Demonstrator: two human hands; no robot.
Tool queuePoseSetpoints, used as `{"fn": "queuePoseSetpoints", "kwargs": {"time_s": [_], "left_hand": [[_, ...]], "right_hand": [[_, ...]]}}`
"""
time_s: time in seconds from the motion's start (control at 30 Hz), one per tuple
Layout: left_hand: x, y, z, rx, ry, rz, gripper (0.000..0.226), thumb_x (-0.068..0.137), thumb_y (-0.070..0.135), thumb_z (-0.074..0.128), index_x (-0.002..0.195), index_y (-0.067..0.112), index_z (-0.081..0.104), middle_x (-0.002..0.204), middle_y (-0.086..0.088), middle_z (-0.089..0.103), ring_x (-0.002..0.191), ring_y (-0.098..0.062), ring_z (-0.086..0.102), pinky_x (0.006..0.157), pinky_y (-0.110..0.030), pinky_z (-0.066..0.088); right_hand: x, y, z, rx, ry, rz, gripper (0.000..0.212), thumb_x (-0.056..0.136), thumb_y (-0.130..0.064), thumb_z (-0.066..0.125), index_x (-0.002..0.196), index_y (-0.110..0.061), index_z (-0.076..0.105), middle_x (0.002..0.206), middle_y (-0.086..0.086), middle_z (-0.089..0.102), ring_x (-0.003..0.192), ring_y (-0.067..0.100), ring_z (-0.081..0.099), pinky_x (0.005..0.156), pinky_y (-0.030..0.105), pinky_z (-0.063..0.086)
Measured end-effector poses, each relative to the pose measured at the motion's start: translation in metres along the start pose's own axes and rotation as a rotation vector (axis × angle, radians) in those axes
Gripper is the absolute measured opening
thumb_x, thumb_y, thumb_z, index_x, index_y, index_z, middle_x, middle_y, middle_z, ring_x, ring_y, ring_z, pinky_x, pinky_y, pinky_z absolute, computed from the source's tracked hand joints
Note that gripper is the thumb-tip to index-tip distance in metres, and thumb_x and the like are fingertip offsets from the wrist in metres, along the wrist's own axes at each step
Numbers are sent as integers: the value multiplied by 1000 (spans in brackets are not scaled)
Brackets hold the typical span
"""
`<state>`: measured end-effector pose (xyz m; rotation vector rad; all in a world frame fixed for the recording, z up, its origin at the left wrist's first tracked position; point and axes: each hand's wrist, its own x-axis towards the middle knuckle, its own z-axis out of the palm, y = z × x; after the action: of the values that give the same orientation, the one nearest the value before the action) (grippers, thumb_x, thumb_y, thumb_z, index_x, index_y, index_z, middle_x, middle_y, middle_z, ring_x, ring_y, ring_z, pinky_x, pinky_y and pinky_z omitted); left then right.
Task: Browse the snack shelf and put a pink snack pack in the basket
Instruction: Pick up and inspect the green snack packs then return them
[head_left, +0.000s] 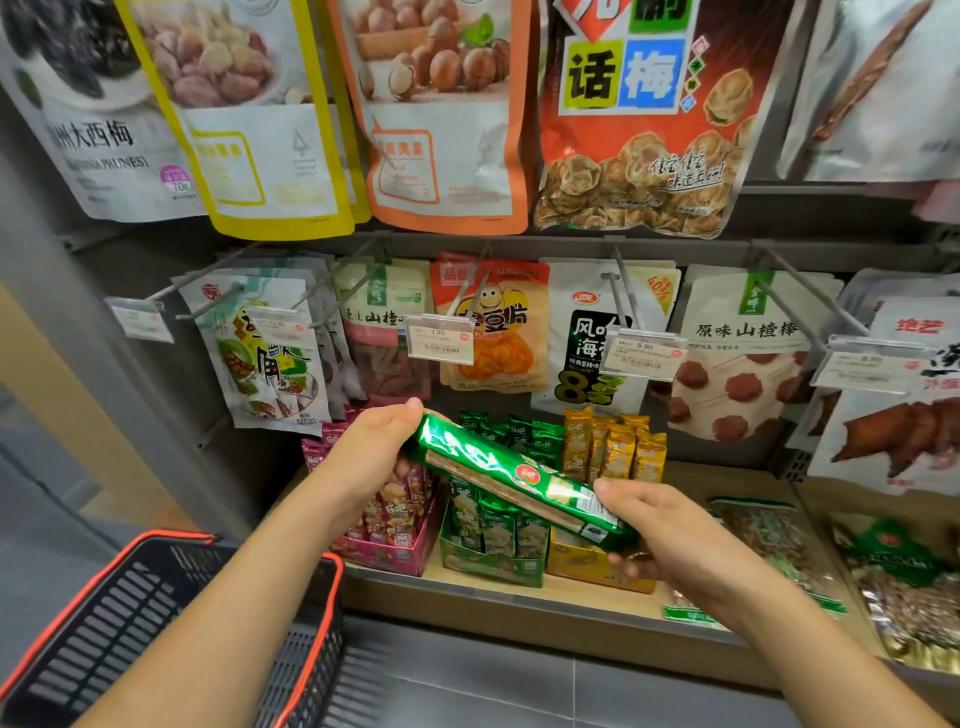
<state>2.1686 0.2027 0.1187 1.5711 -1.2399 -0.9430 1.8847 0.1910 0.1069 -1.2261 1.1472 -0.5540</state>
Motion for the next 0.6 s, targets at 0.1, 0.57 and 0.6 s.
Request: {"fn": "queuePoseSetpoints", "kwargs": {"time_s": [0.1, 0.57, 0.6], "left_hand": [[-1, 2, -12, -149, -105, -31, 41, 105, 22, 36, 97, 19, 77, 85, -4, 69, 63, -10, 50, 52, -20, 37], [1, -7, -9, 744, -105, 86, 32, 80, 5, 74, 99, 32, 71, 105, 12, 69, 97, -3, 61, 91, -26, 51], [0, -6, -4, 772, -142, 116, 35, 80, 12, 76, 107, 34, 69, 111, 14, 68, 100, -1, 58, 95, -25, 48]], "right_hand": [[1, 0, 0, 96, 6, -44, 21, 89, -35, 65, 99, -19, 76, 88, 3, 69, 62, 12, 56, 49, 21, 43], [-1, -5, 26, -252, 343, -470, 20, 80, -26, 76, 93, -35, 63, 97, -4, 66, 68, 12, 68, 58, 21, 51], [0, -6, 30, -408, 375, -560, 23, 79, -31, 76, 93, -41, 61, 97, -13, 63, 79, 6, 65, 66, 16, 48]]}}
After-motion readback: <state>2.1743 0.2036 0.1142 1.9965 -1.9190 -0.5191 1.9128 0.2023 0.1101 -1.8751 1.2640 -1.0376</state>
